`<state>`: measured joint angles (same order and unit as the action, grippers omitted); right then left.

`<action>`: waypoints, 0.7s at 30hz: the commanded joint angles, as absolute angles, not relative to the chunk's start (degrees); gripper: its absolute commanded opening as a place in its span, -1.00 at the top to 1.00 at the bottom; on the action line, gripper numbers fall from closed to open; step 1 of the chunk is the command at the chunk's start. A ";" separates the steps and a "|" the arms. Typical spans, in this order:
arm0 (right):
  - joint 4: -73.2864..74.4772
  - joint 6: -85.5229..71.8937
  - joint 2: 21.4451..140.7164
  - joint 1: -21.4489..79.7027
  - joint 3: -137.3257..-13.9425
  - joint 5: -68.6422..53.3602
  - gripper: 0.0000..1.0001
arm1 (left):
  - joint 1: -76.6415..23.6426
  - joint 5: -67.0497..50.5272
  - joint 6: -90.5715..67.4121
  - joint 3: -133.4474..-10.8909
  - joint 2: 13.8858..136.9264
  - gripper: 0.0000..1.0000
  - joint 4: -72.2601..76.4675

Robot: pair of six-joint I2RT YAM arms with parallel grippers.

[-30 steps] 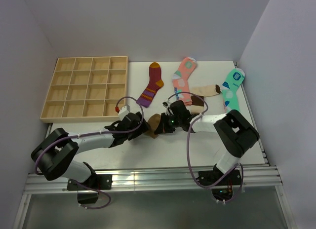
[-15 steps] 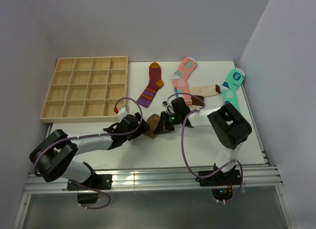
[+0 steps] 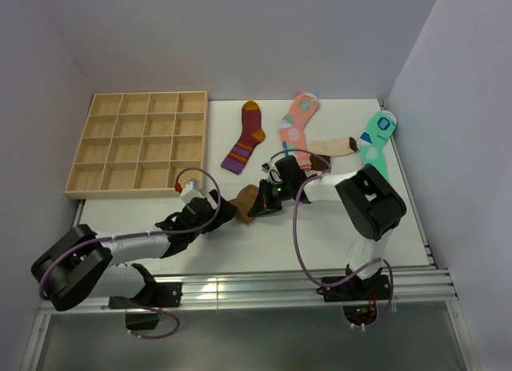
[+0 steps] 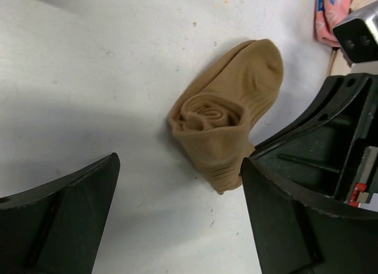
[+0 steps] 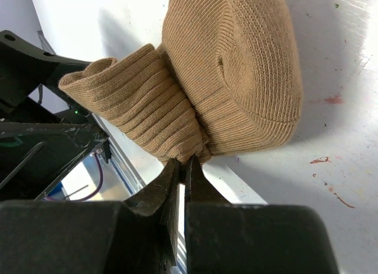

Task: Roll the socks
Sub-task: Roll the sock at the center of the board.

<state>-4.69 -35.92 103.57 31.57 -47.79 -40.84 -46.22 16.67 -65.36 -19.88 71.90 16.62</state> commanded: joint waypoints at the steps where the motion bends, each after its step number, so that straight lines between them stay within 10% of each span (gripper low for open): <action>1: -0.79 -33.66 105.64 31.46 -48.95 -36.83 1.00 | -46.49 17.23 -64.60 -21.18 75.22 -0.82 20.56; 10: -0.44 -33.14 106.43 31.46 -49.66 -37.18 1.00 | -46.49 18.02 -64.07 -25.22 82.78 -0.54 19.16; 15: -0.44 -31.91 105.65 31.46 -49.66 -36.39 1.00 | -46.49 18.11 -65.39 -27.33 85.78 0.00 15.48; 21: -2.02 -27.43 97.76 32.52 -47.21 -30.35 0.46 | -46.49 17.49 -65.48 -30.49 86.92 0.53 11.34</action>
